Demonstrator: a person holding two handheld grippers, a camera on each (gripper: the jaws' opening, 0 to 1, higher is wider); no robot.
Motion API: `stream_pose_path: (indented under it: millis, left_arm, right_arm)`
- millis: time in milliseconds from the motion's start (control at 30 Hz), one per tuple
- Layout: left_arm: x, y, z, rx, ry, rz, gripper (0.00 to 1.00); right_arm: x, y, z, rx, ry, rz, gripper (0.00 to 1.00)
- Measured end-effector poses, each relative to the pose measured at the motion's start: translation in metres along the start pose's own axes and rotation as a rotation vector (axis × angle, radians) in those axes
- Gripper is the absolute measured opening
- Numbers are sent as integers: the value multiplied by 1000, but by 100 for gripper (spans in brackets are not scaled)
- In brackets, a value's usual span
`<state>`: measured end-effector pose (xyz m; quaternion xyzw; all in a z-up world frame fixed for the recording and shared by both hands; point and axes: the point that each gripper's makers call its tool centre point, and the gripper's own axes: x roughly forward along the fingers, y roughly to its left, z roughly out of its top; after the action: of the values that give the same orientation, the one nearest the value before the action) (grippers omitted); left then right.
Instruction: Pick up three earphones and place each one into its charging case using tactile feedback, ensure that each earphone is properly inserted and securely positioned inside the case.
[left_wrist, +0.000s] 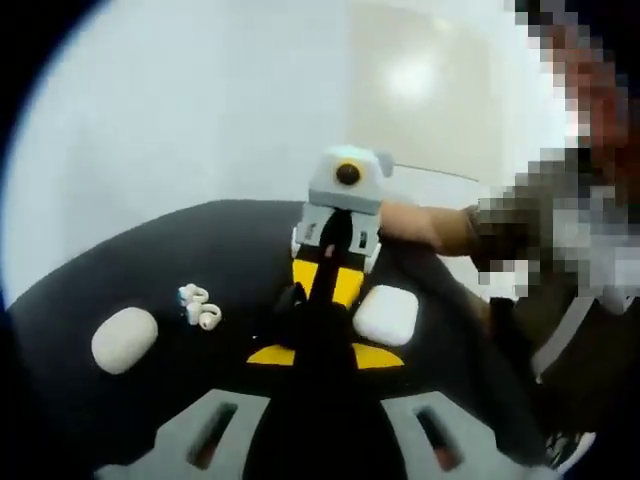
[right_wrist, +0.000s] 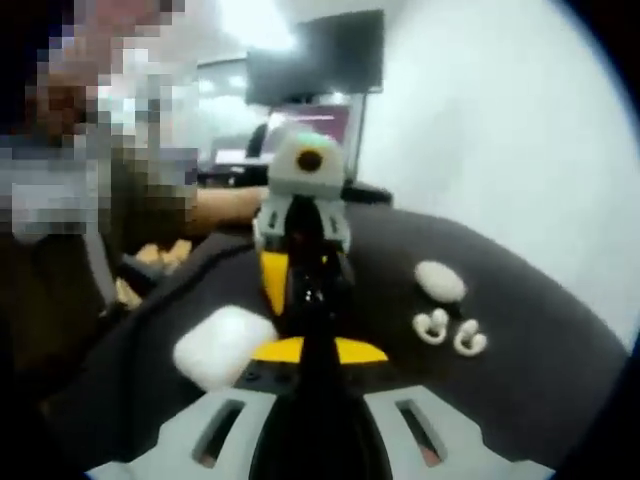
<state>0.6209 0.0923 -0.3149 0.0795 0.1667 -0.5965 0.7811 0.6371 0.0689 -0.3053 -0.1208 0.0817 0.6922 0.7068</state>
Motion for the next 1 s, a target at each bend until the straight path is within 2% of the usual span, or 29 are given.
stream_pose_path:
  millis: [33, 100, 133, 233, 267, 400, 467, 533, 667, 800, 867, 1000]
  left_arm:
    - [-1, 0, -1, -3, 1, 5, 15]
    - [-1, 0, -1, -11, 1, 8, 15]
    - [-1, 0, -1, -12, 1, 8, 15]
    - [-2, 0, -2, -13, 0, 8, 15]
    - [-2, -1, -2, -9, 1, 9, 15]
    - [-4, -1, -3, -2, 1, 11, 15]
    - [-5, -1, -4, 0, 0, 11, 15]
    - [-5, -2, -4, 5, 1, 12, 15]
    - [-5, 0, -5, 1, -2, 14, 15]
    - [-4, 4, -5, -2, -4, 40, 15]
    - [-3, 8, -4, -13, -7, 55, 15]
    - [-1, 15, -3, -17, -18, 97, 15]
  right_arm:
    - [-6, -11, 3, 40, -17, -51, 12]
    - [-14, -35, 1, 78, 5, -162, 15]
    - [-13, -38, 1, 73, 10, -175, 18]
    - [-4, -35, -5, 133, 35, -153, 19]
    - [1, -30, -8, 127, 56, -131, 19]
    - [21, -23, -15, 51, 118, -127, 19]
    - [26, -26, -12, 33, 101, -142, 18]
    - [27, -28, -12, 33, 104, -149, 14]
    - [20, -32, -9, -6, 126, -179, 13]
    - [-7, -39, 17, -51, 113, -261, 13]
    - [-17, -31, 35, -101, 107, -259, 13]
    - [-19, -9, 53, -236, 178, -235, 13]
